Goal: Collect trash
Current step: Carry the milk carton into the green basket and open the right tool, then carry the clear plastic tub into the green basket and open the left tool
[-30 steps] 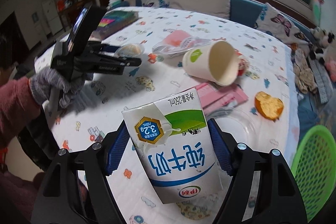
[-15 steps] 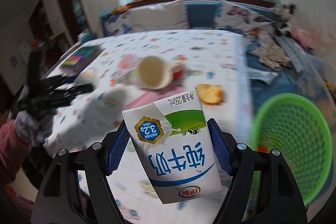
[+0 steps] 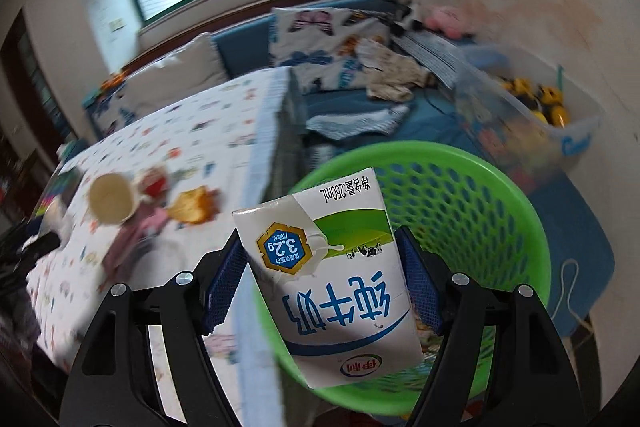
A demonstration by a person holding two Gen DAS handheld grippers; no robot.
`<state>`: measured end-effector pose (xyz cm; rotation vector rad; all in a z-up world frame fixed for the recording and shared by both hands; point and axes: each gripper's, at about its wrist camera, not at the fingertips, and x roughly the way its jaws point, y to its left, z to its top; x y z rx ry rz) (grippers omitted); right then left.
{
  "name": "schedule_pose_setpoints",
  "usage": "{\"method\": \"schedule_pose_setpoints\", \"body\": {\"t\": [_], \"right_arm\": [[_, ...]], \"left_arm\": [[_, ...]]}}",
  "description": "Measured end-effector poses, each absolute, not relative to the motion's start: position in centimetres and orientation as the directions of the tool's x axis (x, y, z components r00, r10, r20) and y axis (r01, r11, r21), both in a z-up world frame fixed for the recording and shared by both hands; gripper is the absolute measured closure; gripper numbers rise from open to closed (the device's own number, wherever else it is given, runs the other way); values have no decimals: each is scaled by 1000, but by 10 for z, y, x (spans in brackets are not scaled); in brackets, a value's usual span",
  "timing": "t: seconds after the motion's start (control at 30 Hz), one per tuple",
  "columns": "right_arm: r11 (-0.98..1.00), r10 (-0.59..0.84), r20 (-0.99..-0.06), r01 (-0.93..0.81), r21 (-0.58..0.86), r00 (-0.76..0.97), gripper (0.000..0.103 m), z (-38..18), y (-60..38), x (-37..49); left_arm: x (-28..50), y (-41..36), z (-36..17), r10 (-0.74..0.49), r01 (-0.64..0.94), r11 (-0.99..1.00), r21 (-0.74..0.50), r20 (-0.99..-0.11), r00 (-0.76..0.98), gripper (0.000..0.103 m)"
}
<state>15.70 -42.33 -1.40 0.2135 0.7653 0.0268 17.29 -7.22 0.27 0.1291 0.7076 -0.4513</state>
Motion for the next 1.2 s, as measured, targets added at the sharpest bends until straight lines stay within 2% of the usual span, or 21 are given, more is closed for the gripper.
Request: {"method": "schedule_pose_setpoints", "body": {"t": [0.17,0.3,0.8,1.2], "right_arm": [[965,111,-703,94,246,703,29,-33,-438,169],[955,119,-692,109,276,712,22,-37,-446,170],[963,57,-660,134,235,749,22,-13,-469,119],[959,18,-635,165,229,773,21,-6,-483,80]], "left_arm": [[175,-99,4,-378,479,877,-29,-657,652,37],[176,-119,4,-395,506,862,-27,-661,638,37],[181,-207,-8,-486,623,781,-56,-681,548,37],[193,-289,-33,-493,668,740,-77,-738,461,37]]}}
